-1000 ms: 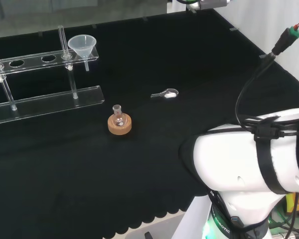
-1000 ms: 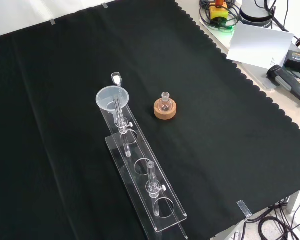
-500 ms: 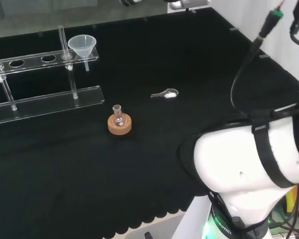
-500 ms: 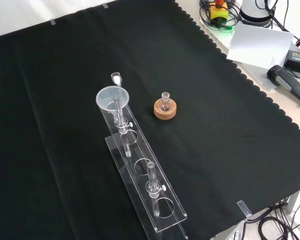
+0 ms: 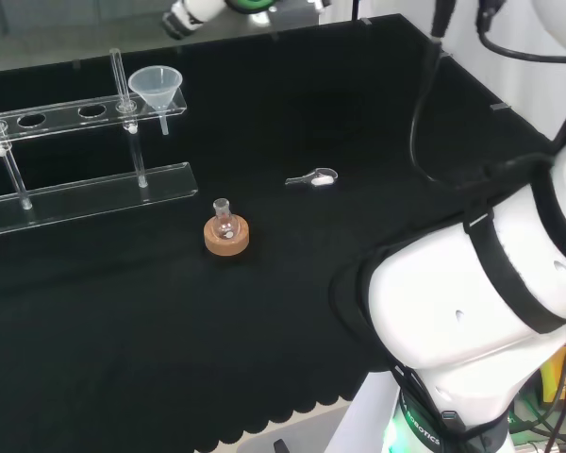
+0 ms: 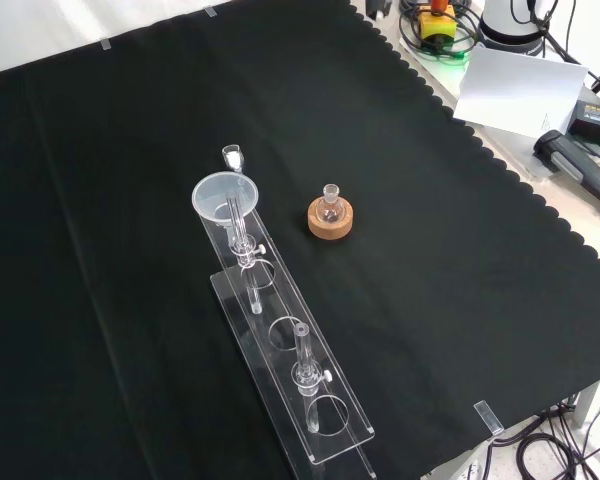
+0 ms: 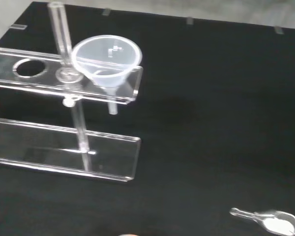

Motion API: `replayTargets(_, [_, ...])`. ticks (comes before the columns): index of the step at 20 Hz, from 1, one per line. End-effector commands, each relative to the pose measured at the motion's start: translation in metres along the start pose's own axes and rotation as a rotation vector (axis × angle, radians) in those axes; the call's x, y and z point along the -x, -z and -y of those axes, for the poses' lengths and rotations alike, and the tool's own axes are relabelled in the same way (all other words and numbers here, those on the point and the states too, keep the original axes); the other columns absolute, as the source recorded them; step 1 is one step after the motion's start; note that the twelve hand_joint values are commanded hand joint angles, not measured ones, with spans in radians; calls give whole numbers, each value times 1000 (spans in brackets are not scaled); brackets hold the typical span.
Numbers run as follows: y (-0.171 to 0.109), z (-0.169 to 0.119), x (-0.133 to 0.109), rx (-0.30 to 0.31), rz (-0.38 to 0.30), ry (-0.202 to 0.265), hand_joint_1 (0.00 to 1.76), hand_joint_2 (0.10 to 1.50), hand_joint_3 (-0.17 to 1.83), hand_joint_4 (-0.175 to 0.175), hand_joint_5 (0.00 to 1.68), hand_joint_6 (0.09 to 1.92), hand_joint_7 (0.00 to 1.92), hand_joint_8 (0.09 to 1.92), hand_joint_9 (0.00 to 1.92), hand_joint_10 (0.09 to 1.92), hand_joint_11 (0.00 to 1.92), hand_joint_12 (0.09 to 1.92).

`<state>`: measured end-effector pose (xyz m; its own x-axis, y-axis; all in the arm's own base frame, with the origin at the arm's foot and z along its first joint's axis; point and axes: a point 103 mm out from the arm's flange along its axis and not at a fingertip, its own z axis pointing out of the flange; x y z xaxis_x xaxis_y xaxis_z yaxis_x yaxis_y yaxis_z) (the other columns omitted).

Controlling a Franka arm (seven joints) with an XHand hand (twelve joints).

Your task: Pick up the funnel from the transparent funnel stand.

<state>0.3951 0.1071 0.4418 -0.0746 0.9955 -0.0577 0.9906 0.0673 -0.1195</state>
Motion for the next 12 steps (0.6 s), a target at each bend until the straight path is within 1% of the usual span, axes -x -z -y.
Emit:
replayTargets(1, [2, -26, -59, -16, 29, 23, 485, 650, 30, 20, 0, 87, 0, 87, 0, 87, 0, 87])
replayTargets(4, [3, -38, -73, -23, 55, 26, 485, 651, 29, 19, 0, 87, 0, 87, 0, 87, 0, 87])
replayTargets(6, [3, -49, -79, -29, 68, 37, 483, 652, 29, 14, 0, 87, 0, 87, 0, 87, 0, 87])
replayTargets(9, [3, -65, -76, -35, 57, 45, 480, 654, 29, 10, 0, 87, 10, 87, 0, 87, 0, 87])
replayTargets(12, [1, -84, -71, -58, 53, 57, 476, 655, 29, 4, 0, 87, 24, 87, 0, 87, 0, 87])
